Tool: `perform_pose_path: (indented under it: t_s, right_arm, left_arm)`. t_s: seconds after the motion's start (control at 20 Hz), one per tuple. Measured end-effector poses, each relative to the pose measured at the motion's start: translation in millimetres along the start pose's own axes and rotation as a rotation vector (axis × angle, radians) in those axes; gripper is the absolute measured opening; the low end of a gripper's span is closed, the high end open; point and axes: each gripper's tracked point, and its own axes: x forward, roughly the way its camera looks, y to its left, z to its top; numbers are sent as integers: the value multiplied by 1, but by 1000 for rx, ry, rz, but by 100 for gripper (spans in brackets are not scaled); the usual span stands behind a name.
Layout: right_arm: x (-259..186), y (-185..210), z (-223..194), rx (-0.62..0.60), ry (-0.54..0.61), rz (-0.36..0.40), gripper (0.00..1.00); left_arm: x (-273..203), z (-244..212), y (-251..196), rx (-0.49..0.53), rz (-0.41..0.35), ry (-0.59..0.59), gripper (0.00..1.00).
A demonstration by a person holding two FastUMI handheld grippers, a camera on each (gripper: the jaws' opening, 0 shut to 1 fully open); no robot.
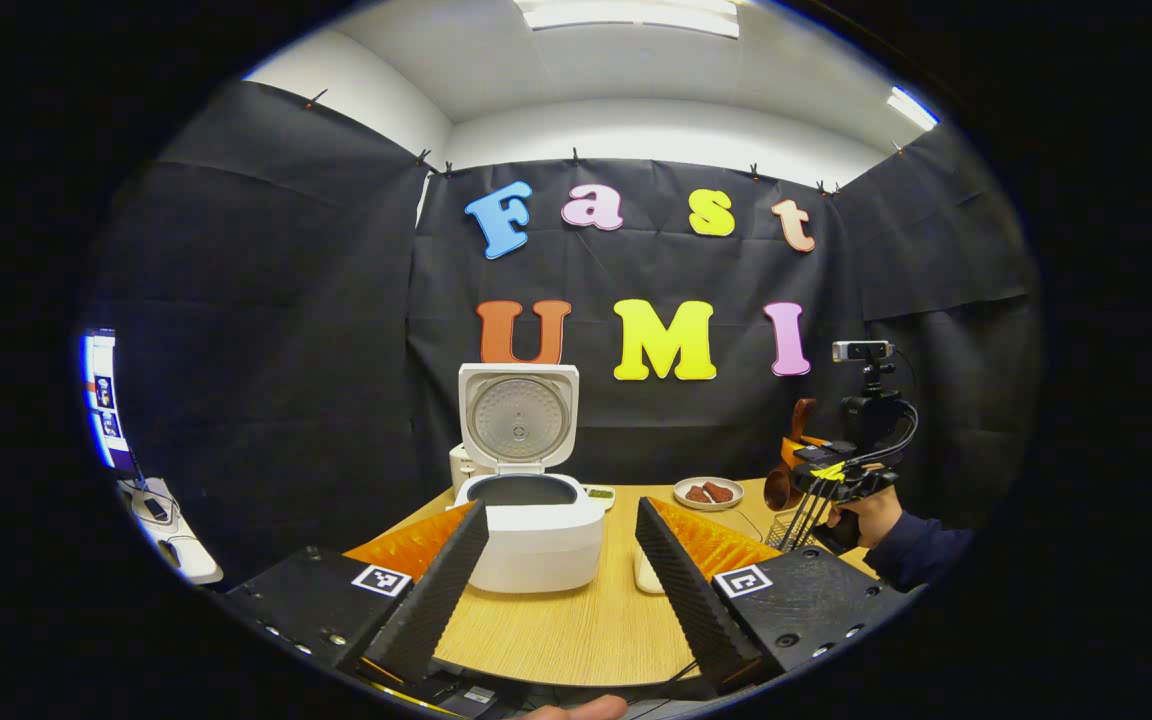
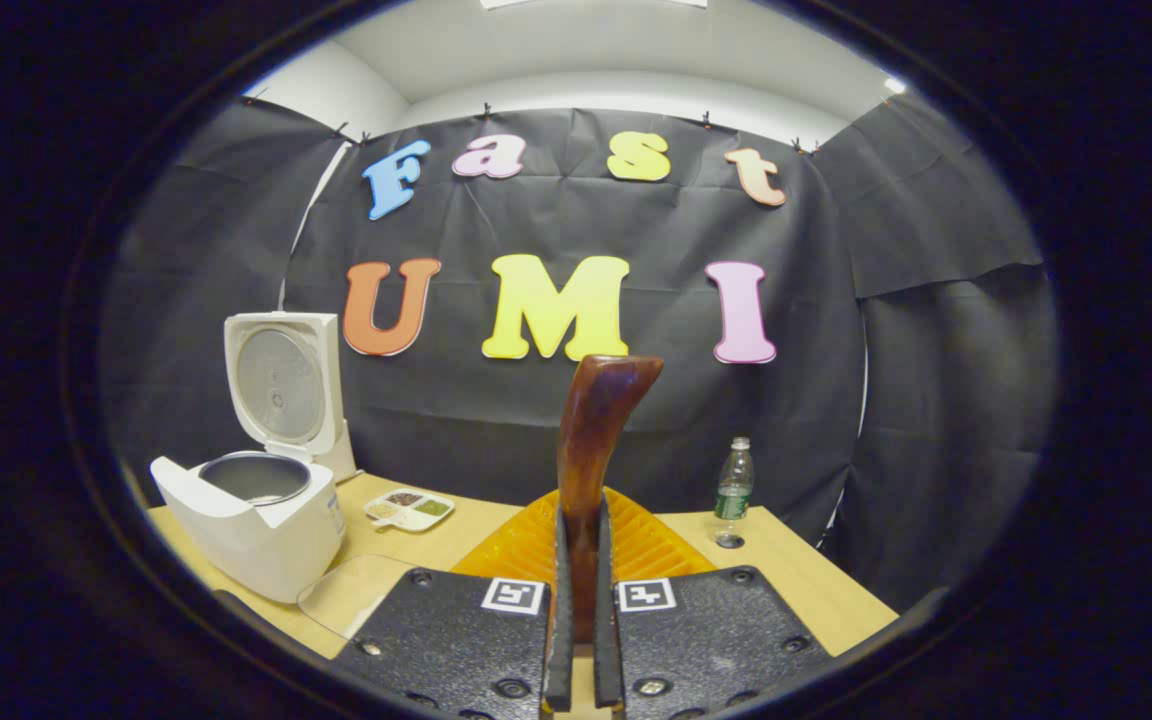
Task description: Close the left gripper, press the button to open the rice cooker; take a wooden spoon from the chopstick holder with the right hand, scoop a spoonful of rice and pour it into the rice cooker, then put the wooden spoon back into the chopstick holder.
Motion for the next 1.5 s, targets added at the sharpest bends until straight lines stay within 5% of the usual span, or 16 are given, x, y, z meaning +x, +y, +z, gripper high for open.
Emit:
perform_pose_path:
  t_s: [0.5, 0.9, 1.5]
  right_arm:
    - [28, 88, -69, -57, 77, 92, 13]
    - [69, 71, -130, -196, 168, -53, 13]
    - [33, 151, -141, 9, 247, 200, 13]
  left_arm:
    - [4, -9, 10, -49, 9, 16, 95]
    - [9, -13, 8, -44, 12, 21, 94]
    - [5, -18, -2, -29, -5, 33, 94]
